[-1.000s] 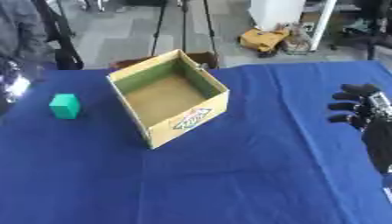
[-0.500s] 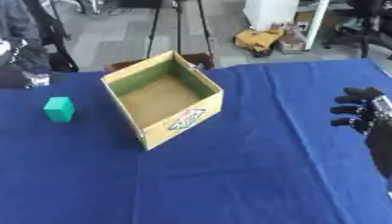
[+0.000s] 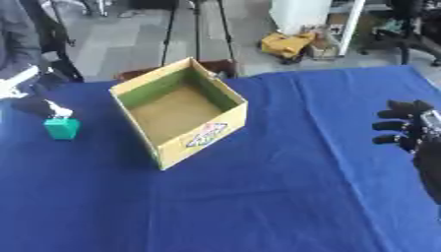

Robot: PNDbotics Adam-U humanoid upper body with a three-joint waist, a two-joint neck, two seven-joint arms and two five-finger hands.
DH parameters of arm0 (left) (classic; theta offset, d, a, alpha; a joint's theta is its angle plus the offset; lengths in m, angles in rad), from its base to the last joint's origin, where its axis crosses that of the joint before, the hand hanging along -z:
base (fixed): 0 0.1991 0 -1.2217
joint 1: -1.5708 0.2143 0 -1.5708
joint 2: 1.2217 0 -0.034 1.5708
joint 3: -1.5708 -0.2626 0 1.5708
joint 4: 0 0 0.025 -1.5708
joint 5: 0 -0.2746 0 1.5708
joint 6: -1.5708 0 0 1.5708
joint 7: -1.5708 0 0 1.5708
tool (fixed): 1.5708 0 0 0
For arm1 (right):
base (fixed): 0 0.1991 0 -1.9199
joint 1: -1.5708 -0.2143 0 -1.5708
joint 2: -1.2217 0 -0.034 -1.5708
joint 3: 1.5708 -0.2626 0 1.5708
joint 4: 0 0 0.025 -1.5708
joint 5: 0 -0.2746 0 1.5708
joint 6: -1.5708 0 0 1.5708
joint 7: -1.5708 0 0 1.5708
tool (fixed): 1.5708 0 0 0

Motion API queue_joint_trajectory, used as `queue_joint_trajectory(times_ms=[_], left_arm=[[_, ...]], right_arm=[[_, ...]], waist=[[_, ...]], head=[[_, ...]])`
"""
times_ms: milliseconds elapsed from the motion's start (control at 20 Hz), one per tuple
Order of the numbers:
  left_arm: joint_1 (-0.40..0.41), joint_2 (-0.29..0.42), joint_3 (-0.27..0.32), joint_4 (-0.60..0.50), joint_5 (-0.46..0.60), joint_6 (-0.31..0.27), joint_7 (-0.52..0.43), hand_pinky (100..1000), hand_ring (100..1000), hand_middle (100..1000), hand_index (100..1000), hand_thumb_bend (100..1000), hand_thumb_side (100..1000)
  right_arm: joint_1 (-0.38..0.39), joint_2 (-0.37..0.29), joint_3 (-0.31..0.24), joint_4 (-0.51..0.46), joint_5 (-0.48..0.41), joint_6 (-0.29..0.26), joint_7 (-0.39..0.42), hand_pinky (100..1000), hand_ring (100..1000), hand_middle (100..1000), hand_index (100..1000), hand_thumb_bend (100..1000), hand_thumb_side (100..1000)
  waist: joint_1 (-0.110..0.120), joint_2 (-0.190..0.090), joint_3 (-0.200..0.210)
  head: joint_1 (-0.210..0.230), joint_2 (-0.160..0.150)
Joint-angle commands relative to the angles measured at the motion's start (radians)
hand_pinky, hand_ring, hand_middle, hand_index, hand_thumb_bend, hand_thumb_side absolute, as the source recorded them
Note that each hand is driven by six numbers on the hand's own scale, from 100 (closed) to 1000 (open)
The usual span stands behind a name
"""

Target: Pick up objects on the table and place them in the box.

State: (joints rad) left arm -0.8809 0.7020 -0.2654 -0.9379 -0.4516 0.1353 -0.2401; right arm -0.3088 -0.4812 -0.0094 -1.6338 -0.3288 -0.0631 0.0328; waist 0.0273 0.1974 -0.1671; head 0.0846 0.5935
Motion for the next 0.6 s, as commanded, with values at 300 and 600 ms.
queue_joint_trajectory(times_ms=[300, 600], left_arm=[[-0.057, 0.006, 0.038, 0.201, -0.132, -0.073, 0.099, 690, 714, 638, 756, 687, 149], [-0.08, -0.006, 0.063, 0.317, -0.234, -0.14, 0.137, 694, 709, 625, 751, 658, 137]], right_arm=[[-0.017, -0.025, 0.0, -0.014, 0.004, 0.0, 0.008, 601, 693, 687, 819, 100, 885], [-0.017, -0.023, 0.0, -0.014, 0.007, 0.0, 0.008, 601, 693, 687, 819, 100, 887]], waist=[[0.0, -0.001, -0.016], [-0.001, 0.009, -0.021]], head=[[0.007, -0.017], [0.007, -0.018]])
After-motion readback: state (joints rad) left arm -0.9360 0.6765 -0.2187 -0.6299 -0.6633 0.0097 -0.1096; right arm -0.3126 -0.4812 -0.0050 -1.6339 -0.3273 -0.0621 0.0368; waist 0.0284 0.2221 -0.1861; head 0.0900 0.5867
